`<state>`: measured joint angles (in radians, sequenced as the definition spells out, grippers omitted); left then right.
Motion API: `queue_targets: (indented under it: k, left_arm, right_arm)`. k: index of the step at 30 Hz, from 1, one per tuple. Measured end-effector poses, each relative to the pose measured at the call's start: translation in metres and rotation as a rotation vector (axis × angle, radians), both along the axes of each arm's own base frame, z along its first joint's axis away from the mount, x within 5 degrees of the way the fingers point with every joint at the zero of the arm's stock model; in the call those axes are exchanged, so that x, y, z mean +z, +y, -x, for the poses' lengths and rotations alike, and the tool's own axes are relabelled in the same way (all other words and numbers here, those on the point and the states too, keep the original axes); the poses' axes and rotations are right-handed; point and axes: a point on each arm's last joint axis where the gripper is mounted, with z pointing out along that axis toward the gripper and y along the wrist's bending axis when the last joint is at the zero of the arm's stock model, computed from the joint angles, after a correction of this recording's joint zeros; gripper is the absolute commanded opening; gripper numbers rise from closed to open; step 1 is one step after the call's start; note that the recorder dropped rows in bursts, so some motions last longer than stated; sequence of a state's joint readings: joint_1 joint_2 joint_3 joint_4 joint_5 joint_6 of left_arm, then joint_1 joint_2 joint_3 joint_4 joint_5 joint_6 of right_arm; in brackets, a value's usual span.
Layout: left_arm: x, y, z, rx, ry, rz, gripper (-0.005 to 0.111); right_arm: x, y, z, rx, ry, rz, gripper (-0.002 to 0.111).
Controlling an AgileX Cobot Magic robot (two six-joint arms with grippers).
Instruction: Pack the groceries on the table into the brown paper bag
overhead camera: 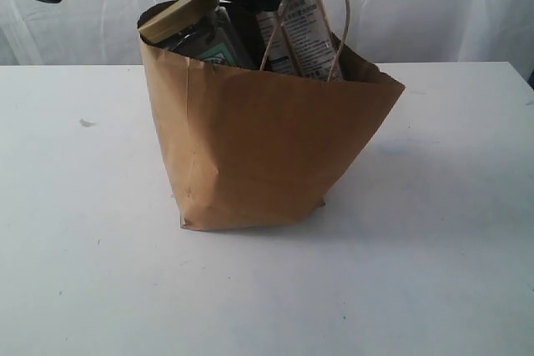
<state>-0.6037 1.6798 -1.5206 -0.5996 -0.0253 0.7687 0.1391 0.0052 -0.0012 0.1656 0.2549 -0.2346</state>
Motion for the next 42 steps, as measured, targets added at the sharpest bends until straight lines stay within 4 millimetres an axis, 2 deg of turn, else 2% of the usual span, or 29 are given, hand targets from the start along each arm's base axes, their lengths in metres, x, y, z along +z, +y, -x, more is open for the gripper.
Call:
queue_targets:
  k: [8,28,42]
  left_arm:
    - [0.021,0.008,0.013,-0.022,-0.051,-0.004,0.081]
    - [0.025,0.010,0.018,-0.040,-0.067,-0.030,0.081]
    - [0.071,0.037,0.070,-0.146,-0.151,-0.145,0.081]
  right_arm:
    - [0.000,0.000,0.000,0.000,0.000,0.000,0.000]
    - [0.000,0.000,0.000,0.000,0.000,0.000,0.000]
    - [0.000,0.000,0.000,0.000,0.000,0.000,0.000]
